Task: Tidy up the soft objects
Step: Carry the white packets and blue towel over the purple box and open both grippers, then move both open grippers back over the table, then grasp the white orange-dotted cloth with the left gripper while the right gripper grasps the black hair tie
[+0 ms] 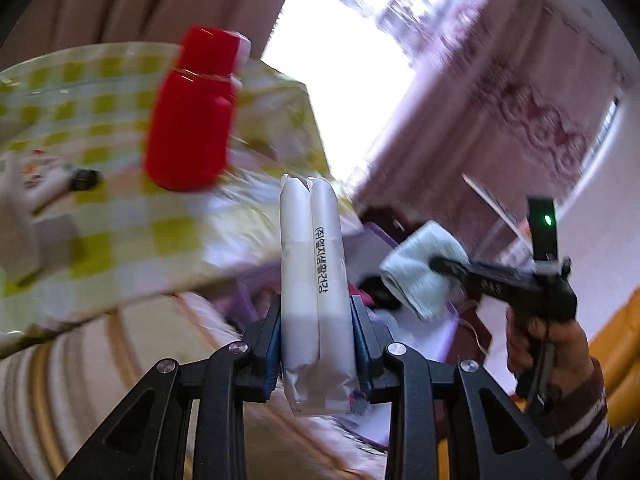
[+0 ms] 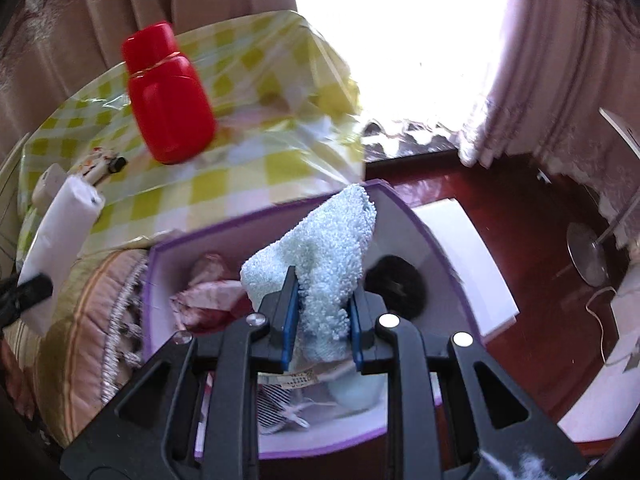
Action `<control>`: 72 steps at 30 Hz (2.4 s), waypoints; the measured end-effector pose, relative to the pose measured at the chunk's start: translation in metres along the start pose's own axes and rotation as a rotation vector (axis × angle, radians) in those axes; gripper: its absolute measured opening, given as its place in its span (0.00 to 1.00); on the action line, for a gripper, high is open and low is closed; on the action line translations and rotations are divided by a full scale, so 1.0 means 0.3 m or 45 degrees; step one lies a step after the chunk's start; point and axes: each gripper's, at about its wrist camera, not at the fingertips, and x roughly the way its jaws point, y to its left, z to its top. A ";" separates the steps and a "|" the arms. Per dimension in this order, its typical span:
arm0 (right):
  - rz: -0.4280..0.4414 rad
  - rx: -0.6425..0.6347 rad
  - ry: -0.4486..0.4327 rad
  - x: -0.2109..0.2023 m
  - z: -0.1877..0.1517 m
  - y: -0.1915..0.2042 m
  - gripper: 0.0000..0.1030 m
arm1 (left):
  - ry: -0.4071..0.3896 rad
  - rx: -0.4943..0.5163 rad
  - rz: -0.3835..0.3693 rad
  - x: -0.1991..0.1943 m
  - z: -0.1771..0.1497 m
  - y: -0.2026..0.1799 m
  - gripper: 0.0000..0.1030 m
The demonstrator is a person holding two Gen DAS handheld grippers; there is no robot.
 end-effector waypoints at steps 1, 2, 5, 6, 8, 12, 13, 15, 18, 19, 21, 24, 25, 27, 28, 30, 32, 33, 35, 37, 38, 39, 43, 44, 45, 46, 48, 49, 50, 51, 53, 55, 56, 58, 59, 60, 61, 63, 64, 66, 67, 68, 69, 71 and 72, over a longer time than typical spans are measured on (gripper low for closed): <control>-0.014 0.021 0.006 0.000 -0.009 -0.026 0.27 | 0.028 0.018 -0.018 0.018 -0.006 -0.020 0.31; -0.020 0.032 0.008 0.000 -0.014 -0.041 0.28 | 0.052 0.033 -0.037 0.032 -0.011 -0.039 0.31; -0.043 0.092 0.010 -0.008 -0.030 -0.104 0.28 | 0.120 0.092 -0.078 0.078 -0.028 -0.103 0.31; -0.048 0.106 0.012 -0.009 -0.032 -0.118 0.29 | 0.136 0.110 -0.092 0.085 -0.034 -0.121 0.31; -0.062 0.137 0.016 -0.011 -0.036 -0.146 0.34 | 0.183 0.145 -0.145 0.115 -0.046 -0.166 0.31; -0.093 0.190 0.013 -0.011 -0.041 -0.186 0.59 | 0.287 0.195 -0.218 0.195 -0.076 -0.225 0.60; -0.096 0.195 0.009 -0.012 -0.043 -0.189 0.63 | 0.323 0.202 -0.204 0.220 -0.083 -0.232 0.63; -0.093 0.190 0.009 -0.004 -0.040 -0.185 0.63 | 0.336 0.195 -0.162 0.236 -0.089 -0.227 0.63; -0.083 0.181 0.014 0.005 -0.038 -0.171 0.63 | 0.330 0.141 -0.172 0.227 -0.084 -0.195 0.63; -0.073 0.172 0.015 0.009 -0.037 -0.158 0.63 | 0.319 0.127 -0.166 0.217 -0.081 -0.181 0.63; -0.055 0.155 0.015 0.012 -0.038 -0.140 0.63 | 0.304 0.112 -0.158 0.202 -0.074 -0.161 0.63; -0.020 0.119 0.011 0.015 -0.035 -0.091 0.63 | 0.266 0.091 -0.135 0.182 -0.067 -0.145 0.63; -0.011 0.105 0.008 0.014 -0.032 -0.075 0.63 | 0.248 0.089 -0.124 0.171 -0.062 -0.137 0.63; 0.012 0.057 0.000 0.011 -0.027 -0.027 0.63 | 0.214 0.092 -0.091 0.142 -0.055 -0.118 0.63; 0.018 0.038 -0.003 0.010 -0.025 -0.006 0.63 | 0.194 0.090 -0.071 0.126 -0.050 -0.105 0.63; 0.055 -0.022 -0.007 0.009 -0.023 0.055 0.63 | 0.146 0.083 -0.031 0.082 -0.041 -0.073 0.63; 0.092 -0.082 -0.010 0.011 -0.021 0.118 0.63 | 0.099 0.075 0.013 0.040 -0.037 -0.036 0.63; 0.102 -0.104 -0.010 0.013 -0.021 0.142 0.63 | 0.075 0.068 0.036 0.016 -0.037 -0.014 0.63; 0.129 -0.148 -0.002 0.020 -0.022 0.199 0.63 | 0.034 0.059 0.073 -0.027 -0.039 0.022 0.63; 0.162 -0.172 0.007 0.024 -0.023 0.238 0.63 | -0.016 0.039 0.133 -0.085 -0.044 0.073 0.63; 0.188 -0.188 0.015 0.030 -0.023 0.265 0.63 | -0.036 0.026 0.157 -0.109 -0.048 0.096 0.63; 0.206 -0.201 0.021 0.036 -0.023 0.289 0.63 | -0.059 0.009 0.184 -0.138 -0.052 0.123 0.63; 0.256 -0.248 0.045 0.061 -0.024 0.372 0.63 | -0.134 -0.083 0.279 -0.247 -0.072 0.243 0.63; 0.269 -0.263 0.053 0.072 -0.022 0.397 0.63 | -0.153 -0.119 0.299 -0.273 -0.078 0.280 0.63; 0.277 -0.274 0.057 0.079 -0.022 0.414 0.63 | -0.164 -0.142 0.311 -0.287 -0.082 0.306 0.63; 0.284 -0.286 0.060 0.085 -0.020 0.432 0.63 | -0.180 -0.179 0.331 -0.309 -0.088 0.343 0.63; 0.298 -0.328 0.067 0.100 -0.011 0.481 0.63 | -0.205 -0.242 0.370 -0.344 -0.100 0.410 0.63; 0.303 -0.347 0.067 0.104 -0.006 0.504 0.63 | -0.218 -0.259 0.380 -0.353 -0.105 0.431 0.63; 0.306 -0.360 0.066 0.104 -0.001 0.518 0.63 | -0.224 -0.291 0.400 -0.369 -0.110 0.468 0.63; 0.315 -0.382 0.064 0.109 0.007 0.542 0.63 | -0.228 -0.316 0.416 -0.383 -0.112 0.498 0.63; 0.332 -0.428 0.058 0.117 0.021 0.593 0.63 | -0.234 -0.353 0.440 -0.404 -0.116 0.548 0.63; 0.340 -0.475 0.055 0.131 0.034 0.645 0.63 | -0.244 -0.385 0.469 -0.422 -0.113 0.593 0.63; 0.343 -0.500 0.051 0.137 0.042 0.673 0.63 | -0.249 -0.401 0.484 -0.432 -0.111 0.615 0.63; 0.365 -0.549 0.041 0.151 0.057 0.729 0.63 | -0.261 -0.429 0.506 -0.452 -0.110 0.650 0.63; 0.382 -0.580 0.036 0.161 0.068 0.765 0.63 | -0.264 -0.438 0.516 -0.458 -0.108 0.667 0.63; 0.389 -0.597 0.033 0.168 0.075 0.788 0.63 | -0.267 -0.446 0.527 -0.464 -0.106 0.685 0.63; 0.394 -0.612 0.029 0.176 0.081 0.810 0.63 | -0.269 -0.455 0.536 -0.466 -0.103 0.702 0.63; 0.406 -0.646 0.021 0.201 0.102 0.863 0.63 | -0.270 -0.479 0.552 -0.472 -0.103 0.737 0.63; 0.408 -0.657 0.018 0.211 0.111 0.883 0.63 | -0.270 -0.497 0.558 -0.471 -0.103 0.757 0.63; 0.414 -0.680 0.016 0.245 0.135 0.931 0.63 | -0.265 -0.528 0.561 -0.469 -0.106 0.790 0.63; 0.418 -0.686 0.017 0.255 0.141 0.946 0.63 | -0.263 -0.540 0.561 -0.471 -0.109 0.802 0.63; 0.422 -0.697 0.018 0.270 0.153 0.966 0.63 | -0.260 -0.554 0.559 -0.469 -0.109 0.816 0.63; 0.421 -0.703 0.017 0.285 0.166 0.986 0.63 | -0.259 -0.569 0.556 -0.468 -0.108 0.833 0.63; 0.423 -0.706 0.009 0.323 0.197 1.025 0.63 | -0.264 -0.585 0.552 -0.470 -0.104 0.854 0.63; 0.426 -0.710 0.012 0.332 0.205 1.036 0.63 | -0.264 -0.591 0.554 -0.472 -0.102 0.862 0.63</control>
